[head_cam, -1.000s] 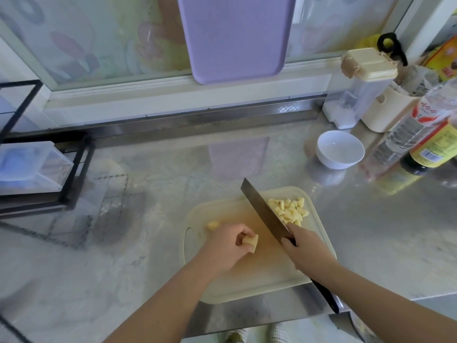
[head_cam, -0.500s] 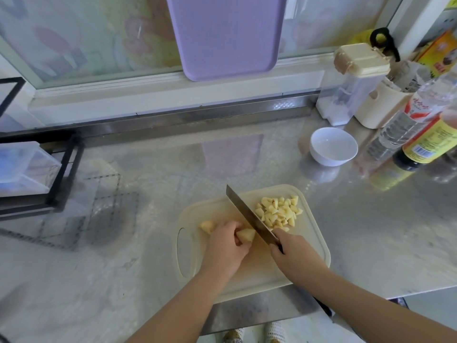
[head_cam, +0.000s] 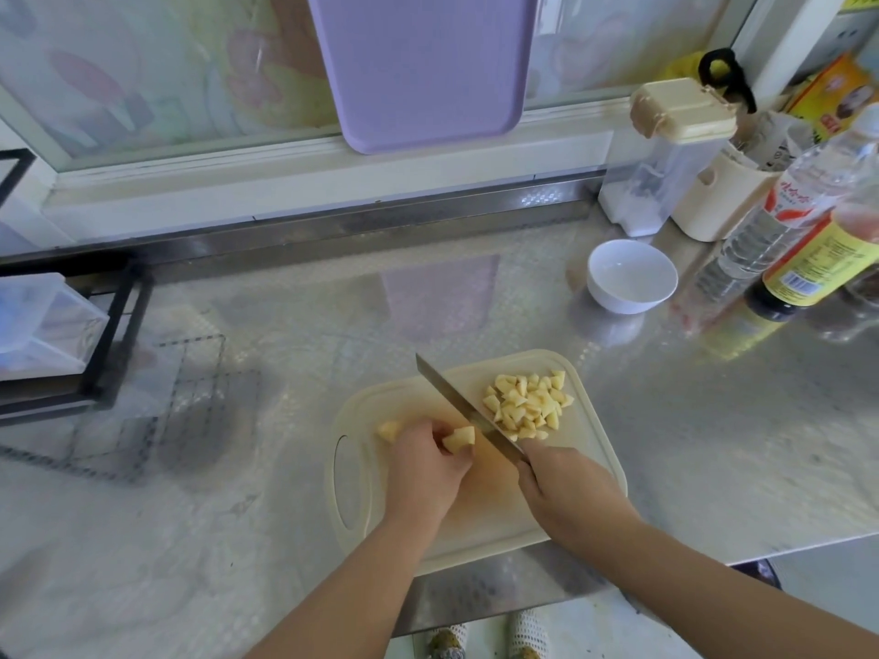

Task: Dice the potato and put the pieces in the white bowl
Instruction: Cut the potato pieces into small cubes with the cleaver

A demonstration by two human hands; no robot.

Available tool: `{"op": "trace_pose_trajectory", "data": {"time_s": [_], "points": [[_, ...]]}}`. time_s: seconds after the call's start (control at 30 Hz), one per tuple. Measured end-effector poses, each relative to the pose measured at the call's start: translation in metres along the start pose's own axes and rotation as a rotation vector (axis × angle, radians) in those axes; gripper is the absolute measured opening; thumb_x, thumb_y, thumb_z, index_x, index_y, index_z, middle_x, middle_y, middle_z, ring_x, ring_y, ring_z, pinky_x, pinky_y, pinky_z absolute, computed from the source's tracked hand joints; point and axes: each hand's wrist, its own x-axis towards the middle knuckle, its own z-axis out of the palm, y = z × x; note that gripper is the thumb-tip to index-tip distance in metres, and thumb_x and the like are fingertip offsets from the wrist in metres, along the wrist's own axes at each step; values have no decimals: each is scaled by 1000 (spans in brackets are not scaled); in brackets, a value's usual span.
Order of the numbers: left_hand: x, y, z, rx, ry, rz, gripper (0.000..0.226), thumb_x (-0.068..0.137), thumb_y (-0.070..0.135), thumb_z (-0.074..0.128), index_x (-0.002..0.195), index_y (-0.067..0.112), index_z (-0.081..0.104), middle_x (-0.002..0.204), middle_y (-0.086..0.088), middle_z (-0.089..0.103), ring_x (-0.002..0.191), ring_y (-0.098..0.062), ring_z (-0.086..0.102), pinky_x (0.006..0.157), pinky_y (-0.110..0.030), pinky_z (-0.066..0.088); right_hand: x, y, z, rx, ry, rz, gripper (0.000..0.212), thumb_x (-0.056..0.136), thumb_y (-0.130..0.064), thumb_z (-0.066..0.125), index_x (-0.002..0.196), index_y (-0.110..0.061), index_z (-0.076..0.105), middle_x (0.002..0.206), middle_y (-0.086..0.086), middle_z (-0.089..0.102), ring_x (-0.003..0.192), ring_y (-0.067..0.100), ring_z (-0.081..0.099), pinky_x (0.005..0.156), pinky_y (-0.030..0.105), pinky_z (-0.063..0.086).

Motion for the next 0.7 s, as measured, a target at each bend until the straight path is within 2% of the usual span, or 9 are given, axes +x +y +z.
{"op": "trace_pose_trajectory", "data": {"time_s": [0.37, 0.57, 0.7], "points": [[-1, 2, -3, -2, -3, 12, 24, 82, 29, 77, 103, 19, 69, 82, 14, 63, 76, 1, 58, 61, -9, 38, -1, 0, 4, -42, -17, -15, 25, 105, -33, 31, 117, -25, 51, 82, -6, 53, 83, 20, 63, 78, 38, 55], [0, 3, -4, 16, -5, 6, 32, 81, 30, 78, 109, 17, 70, 89, 9, 67, 81, -5, 61, 72, -16, 42, 3, 0, 4, -56, -34, -2, 24, 105, -32, 32, 111, -22, 53, 82, -5, 54, 82, 20, 63, 76, 38, 55], [-1, 5, -4, 17, 0, 22, 33, 82, 31, 78, 111, 16, 70, 89, 8, 68, 80, -6, 62, 71, -17, 43, 9, -2, 9, -54, -67, 17, 24, 105, -30, 33, 110, -20, 54, 85, -3, 56, 85, 21, 64, 77, 38, 55]]}}
